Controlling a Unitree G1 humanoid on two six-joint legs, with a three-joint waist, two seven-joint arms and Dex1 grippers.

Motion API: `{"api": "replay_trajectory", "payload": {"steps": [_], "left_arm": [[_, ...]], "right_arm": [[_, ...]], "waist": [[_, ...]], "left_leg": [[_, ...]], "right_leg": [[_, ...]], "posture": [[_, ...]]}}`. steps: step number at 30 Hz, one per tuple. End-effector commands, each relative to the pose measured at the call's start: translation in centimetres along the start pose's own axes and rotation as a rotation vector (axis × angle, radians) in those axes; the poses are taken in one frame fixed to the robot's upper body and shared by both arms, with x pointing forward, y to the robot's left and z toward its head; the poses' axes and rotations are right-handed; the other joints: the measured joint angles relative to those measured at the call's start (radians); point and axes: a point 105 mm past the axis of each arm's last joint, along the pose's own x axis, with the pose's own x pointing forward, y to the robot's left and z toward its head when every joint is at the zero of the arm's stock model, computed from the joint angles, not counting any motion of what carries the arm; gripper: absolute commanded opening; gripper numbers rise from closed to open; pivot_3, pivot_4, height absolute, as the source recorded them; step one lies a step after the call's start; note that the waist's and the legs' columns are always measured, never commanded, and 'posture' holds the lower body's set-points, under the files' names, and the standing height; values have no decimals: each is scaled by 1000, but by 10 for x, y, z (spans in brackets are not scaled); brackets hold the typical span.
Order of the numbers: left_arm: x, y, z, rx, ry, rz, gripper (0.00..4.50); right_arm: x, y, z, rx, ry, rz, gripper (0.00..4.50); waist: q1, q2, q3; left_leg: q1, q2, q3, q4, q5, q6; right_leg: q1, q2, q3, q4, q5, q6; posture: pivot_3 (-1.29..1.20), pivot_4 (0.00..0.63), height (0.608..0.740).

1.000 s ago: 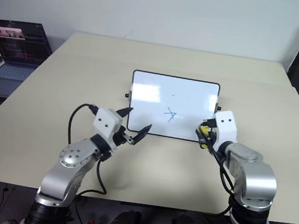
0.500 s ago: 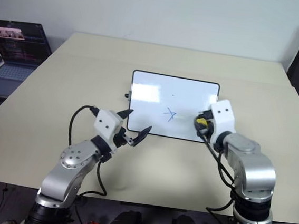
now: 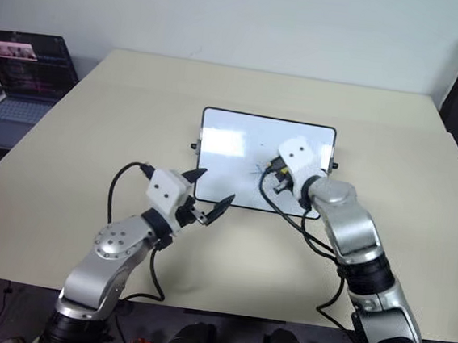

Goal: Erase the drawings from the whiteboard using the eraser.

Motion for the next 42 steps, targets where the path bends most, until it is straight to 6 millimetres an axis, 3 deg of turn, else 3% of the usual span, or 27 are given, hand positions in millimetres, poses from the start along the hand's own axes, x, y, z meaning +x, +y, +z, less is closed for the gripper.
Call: {"api": "replay_trajectory", "payload": {"steps": [1, 6, 13, 19, 31, 38, 42], "left_arm": [[-3, -1, 16, 33, -59, 7, 4500], [-2, -2, 17, 33, -63, 6, 4500], [-3, -2, 17, 34, -63, 8, 4500], [-5, 0, 17, 35, -60, 21, 4500], [-9, 4, 15, 33, -47, 51, 4500], [-9, 5, 15, 35, -44, 53, 4500], [-7, 5, 15, 34, -46, 50, 4500]], "right_arm": [[7, -18, 27, -71, -98, -53, 860], [17, -28, 38, -102, -134, -75, 860], [21, -27, 37, -121, -138, -66, 860], [18, 10, -3, -118, 23, 144, 860], [7, 31, -36, -113, 116, 204, 860], [6, 31, -40, -105, 123, 193, 860], [9, 17, -30, -113, 87, 131, 860]], "waist": [[0, 0, 0], [1, 0, 0], [1, 0, 0], [1, 0, -1], [1, 0, -1], [1, 0, -1], [1, 0, -1]], "left_leg": [[0, 0, 0, 0, 0, 0], [0, 0, 0, 0, 0, 0], [1, 0, 0, 1, 0, 0], [1, 0, 0, 1, 0, 0], [4, 0, -1, 7, 0, 0], [7, 0, 0, 7, 0, 0], [7, 0, 0, 7, 0, 0]], "right_leg": [[0, 0, 0, 0, 0, 0], [0, 0, 0, 0, 0, 0], [0, 0, 0, 1, 0, 0], [1, 0, 0, 2, 0, 0], [3, 0, 0, 9, 0, 0], [5, 0, 1, 10, 0, 0], [5, 0, 1, 10, 0, 0]], "posture": [[0, 150, 740], [0, 150, 740], [0, 150, 740], [0, 150, 740], [0, 150, 740], [0, 150, 740], [0, 150, 740]]}}
